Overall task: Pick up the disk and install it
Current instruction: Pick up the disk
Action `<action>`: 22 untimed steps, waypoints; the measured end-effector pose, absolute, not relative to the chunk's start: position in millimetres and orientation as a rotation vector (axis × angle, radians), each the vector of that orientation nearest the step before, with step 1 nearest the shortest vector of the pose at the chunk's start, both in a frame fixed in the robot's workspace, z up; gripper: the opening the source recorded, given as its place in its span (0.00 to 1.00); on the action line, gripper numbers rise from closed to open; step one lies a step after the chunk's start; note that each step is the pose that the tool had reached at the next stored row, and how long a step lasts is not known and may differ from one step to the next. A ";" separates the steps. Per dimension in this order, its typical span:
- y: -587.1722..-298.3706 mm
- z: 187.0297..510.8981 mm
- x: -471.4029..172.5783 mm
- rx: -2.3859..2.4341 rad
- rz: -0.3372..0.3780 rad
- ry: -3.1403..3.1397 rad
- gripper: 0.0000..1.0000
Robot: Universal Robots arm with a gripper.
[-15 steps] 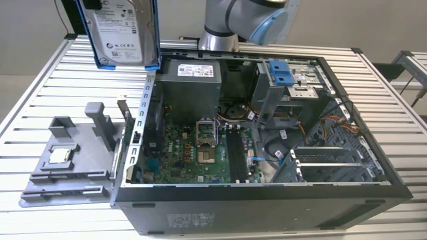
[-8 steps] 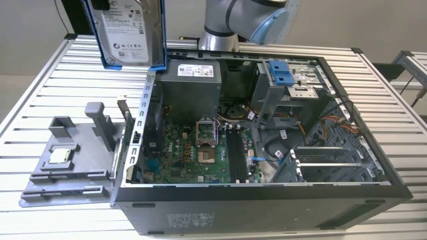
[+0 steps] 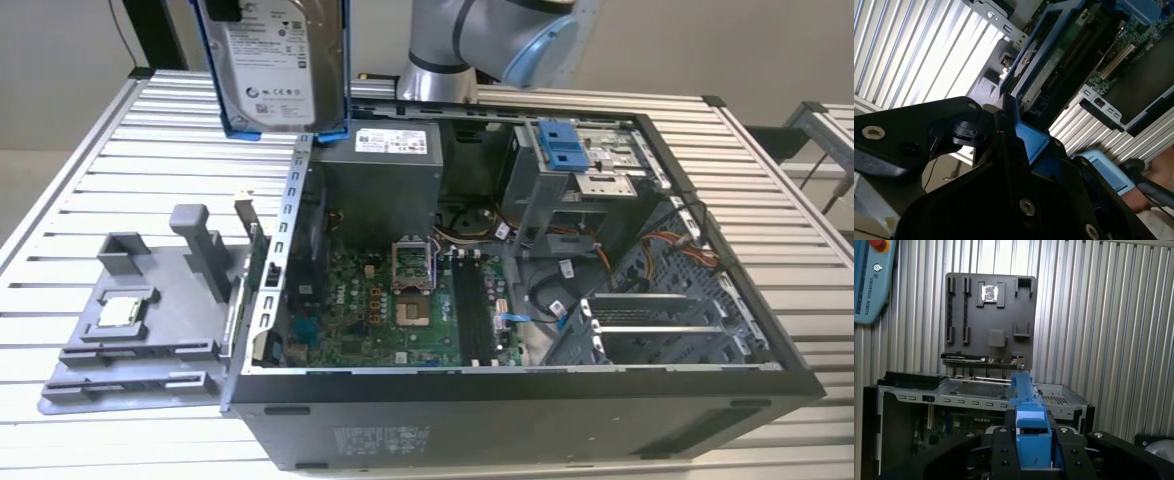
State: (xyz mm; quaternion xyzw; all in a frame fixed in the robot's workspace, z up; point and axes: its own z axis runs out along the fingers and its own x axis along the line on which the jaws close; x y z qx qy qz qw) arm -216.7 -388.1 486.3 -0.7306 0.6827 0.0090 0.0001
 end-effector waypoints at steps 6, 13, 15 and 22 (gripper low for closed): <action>-388.1 486.3 -206.8 -2.295 0.028 2.145 0.00; -388.1 486.3 -190.5 -2.295 0.028 2.145 0.00; -388.2 486.3 -185.5 -2.295 0.028 2.145 0.00; -391.1 486.3 -169.3 -2.295 0.028 2.145 0.00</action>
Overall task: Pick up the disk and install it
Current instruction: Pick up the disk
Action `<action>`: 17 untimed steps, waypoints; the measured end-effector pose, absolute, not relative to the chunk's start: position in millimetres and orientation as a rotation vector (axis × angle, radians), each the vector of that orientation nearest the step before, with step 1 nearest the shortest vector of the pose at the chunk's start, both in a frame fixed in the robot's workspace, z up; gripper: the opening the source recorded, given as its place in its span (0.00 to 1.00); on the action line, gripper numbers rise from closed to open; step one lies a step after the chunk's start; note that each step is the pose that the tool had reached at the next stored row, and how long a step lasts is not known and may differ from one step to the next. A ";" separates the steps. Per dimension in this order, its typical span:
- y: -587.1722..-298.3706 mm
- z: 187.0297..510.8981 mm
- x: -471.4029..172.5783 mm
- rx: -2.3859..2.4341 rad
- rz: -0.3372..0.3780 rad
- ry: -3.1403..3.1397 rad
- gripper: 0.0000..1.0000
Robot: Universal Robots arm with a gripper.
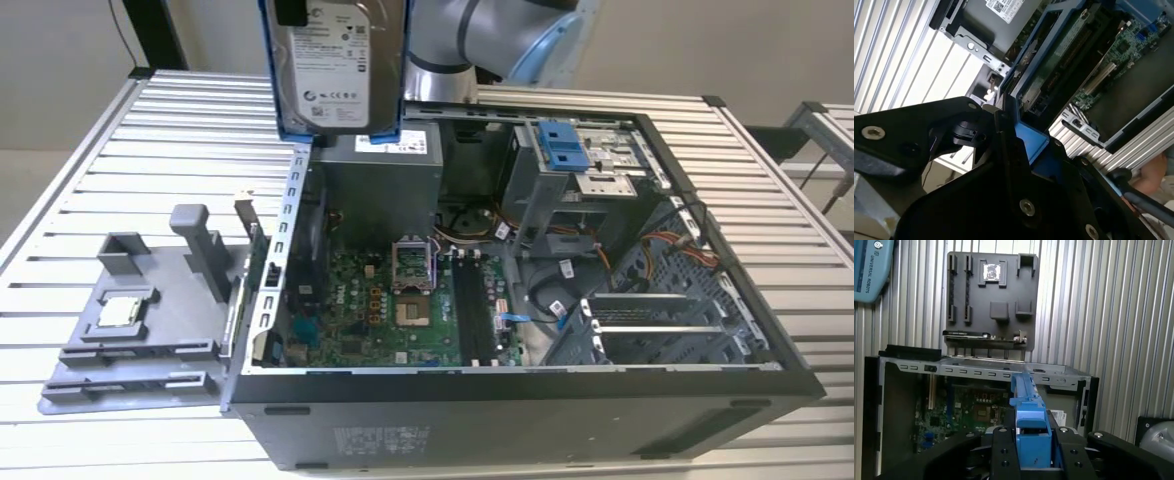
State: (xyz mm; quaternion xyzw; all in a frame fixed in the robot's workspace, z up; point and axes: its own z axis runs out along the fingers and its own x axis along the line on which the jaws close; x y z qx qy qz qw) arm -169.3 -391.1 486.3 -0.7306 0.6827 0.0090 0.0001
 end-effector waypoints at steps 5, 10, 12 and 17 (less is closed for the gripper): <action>-399.6 486.3 -159.6 -2.295 0.029 2.145 0.00; -410.3 486.3 -150.7 -2.296 0.030 2.145 0.00; -414.6 486.3 -147.6 -2.296 0.030 2.145 0.00; -418.4 486.2 -144.5 -2.296 0.030 2.145 0.00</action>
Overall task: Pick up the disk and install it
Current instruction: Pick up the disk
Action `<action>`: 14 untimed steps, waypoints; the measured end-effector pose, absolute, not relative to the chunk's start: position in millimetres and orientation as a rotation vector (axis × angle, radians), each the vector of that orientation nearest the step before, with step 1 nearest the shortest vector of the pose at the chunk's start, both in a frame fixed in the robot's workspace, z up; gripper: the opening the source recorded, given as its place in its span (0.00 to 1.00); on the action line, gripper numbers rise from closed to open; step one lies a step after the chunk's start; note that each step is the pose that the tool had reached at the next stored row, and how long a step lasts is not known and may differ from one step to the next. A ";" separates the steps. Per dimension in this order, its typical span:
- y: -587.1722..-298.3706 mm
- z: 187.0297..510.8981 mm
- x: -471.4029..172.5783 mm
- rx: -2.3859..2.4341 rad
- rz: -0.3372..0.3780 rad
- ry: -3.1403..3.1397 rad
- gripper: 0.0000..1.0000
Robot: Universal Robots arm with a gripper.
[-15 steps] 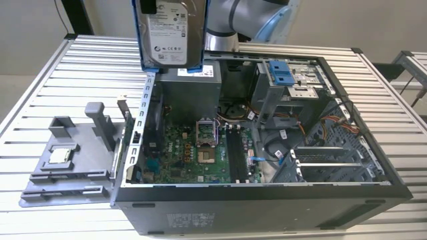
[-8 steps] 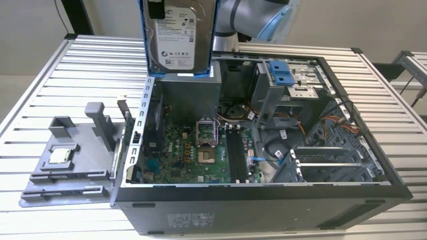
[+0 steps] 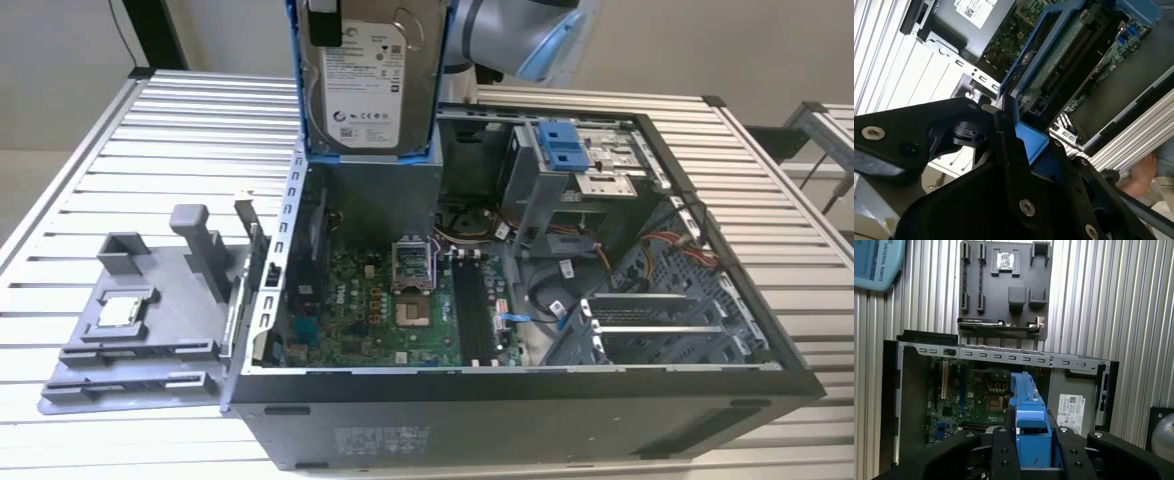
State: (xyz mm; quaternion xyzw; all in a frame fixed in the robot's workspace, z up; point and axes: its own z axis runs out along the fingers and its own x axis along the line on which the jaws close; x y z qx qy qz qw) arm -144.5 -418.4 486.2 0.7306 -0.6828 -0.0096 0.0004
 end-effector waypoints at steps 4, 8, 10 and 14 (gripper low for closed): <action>-418.5 486.3 -144.3 2.295 -0.030 -2.144 0.00; -418.5 486.3 -144.3 2.295 -0.030 -2.144 0.00; -418.5 486.2 -144.2 2.295 -0.030 -2.144 0.00; -419.5 486.3 -143.6 2.295 -0.030 -2.144 0.00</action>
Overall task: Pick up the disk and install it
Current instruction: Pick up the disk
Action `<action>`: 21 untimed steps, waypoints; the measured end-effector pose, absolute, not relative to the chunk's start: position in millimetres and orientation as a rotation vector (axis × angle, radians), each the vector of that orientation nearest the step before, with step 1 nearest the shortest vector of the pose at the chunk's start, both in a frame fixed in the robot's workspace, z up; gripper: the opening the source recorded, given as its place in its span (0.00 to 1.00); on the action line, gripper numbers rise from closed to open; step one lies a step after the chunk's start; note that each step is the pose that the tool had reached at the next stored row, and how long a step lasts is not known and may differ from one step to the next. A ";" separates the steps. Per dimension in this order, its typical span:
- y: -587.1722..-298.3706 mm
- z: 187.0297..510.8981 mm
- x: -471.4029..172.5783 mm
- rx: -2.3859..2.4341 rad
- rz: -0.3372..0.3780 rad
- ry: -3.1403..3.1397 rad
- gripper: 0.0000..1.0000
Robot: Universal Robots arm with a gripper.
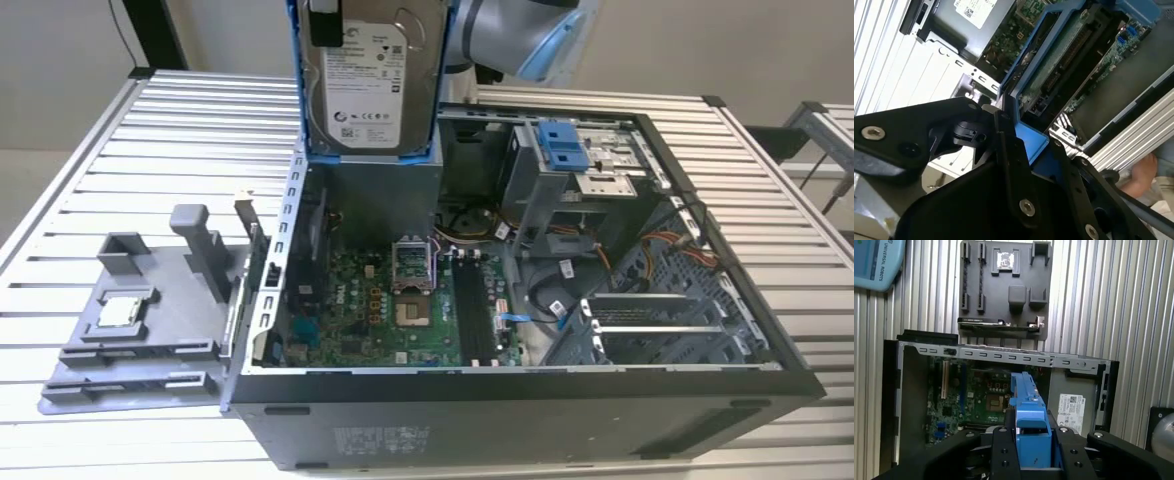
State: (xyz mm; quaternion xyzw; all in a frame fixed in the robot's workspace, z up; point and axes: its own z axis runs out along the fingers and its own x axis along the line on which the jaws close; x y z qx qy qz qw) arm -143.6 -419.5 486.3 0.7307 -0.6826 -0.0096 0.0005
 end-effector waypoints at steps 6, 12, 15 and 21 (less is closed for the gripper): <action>-429.4 486.2 -138.6 2.295 -0.030 -2.144 0.00; -443.1 486.2 -127.8 2.295 -0.030 -2.144 0.00; -450.3 486.2 -121.5 2.295 -0.030 -2.144 0.00; -464.1 486.2 -108.5 2.295 -0.030 -2.144 0.00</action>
